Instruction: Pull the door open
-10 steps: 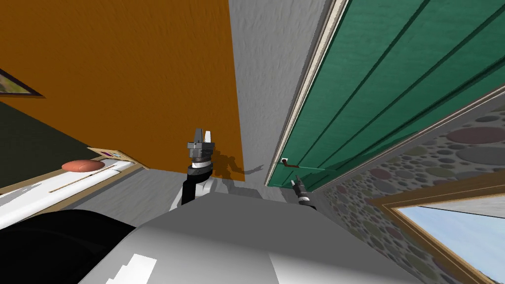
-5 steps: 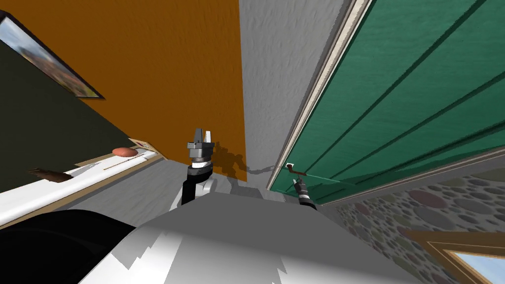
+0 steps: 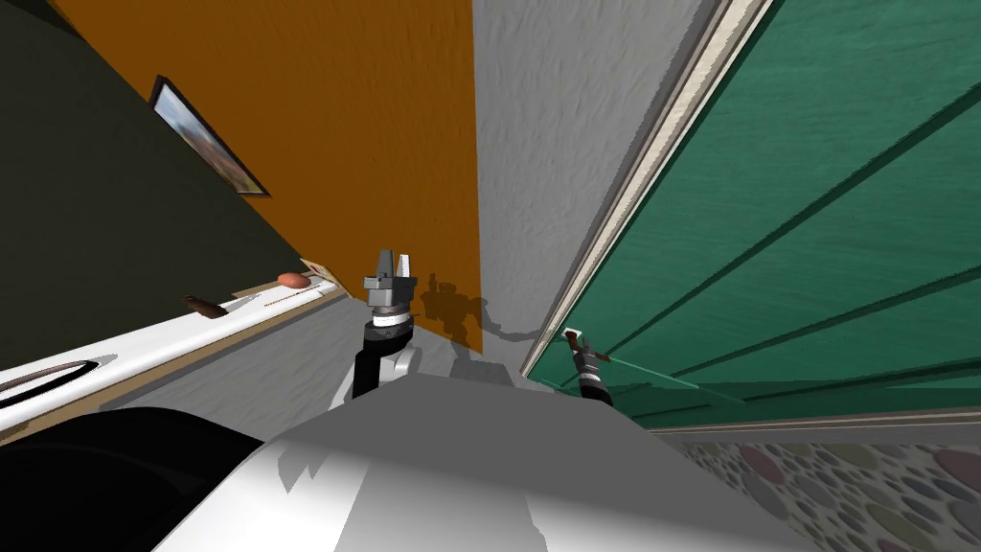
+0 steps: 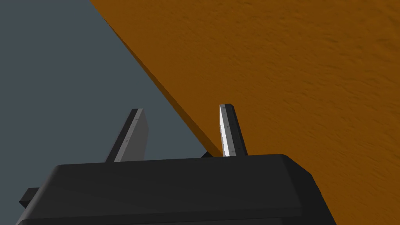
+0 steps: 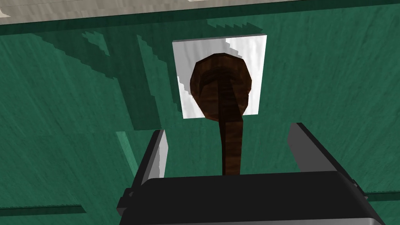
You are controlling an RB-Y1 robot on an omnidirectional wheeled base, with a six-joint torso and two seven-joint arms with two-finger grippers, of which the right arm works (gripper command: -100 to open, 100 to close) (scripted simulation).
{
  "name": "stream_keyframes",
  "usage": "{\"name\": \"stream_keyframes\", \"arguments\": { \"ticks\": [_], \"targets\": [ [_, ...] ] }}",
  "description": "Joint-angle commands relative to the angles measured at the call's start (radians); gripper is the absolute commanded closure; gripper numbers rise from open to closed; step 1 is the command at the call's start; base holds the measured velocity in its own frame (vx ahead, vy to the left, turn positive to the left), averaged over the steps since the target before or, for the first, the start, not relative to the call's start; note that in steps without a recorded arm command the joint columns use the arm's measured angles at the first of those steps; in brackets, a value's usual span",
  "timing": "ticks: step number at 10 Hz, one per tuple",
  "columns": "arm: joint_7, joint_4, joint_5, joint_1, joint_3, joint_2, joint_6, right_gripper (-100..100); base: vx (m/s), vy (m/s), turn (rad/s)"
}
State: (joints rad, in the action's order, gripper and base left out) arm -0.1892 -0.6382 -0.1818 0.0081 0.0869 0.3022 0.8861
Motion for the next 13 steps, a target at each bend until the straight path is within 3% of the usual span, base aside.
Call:
{"name": "stream_keyframes", "arguments": {
  "ticks": [1,6,13],
  "targets": [
    [-0.003,-0.003,0.001,0.003,-0.002,0.000,0.001,100,-0.001,0.003,-0.029],
    [-0.003,-0.003,0.001,0.003,-0.002,0.000,0.001,100,-0.003,0.005,-0.005],
    [-0.079,-0.015,0.036,0.044,-0.067,0.053,0.042,100,-0.187,-0.025,0.092]
  ]
}}
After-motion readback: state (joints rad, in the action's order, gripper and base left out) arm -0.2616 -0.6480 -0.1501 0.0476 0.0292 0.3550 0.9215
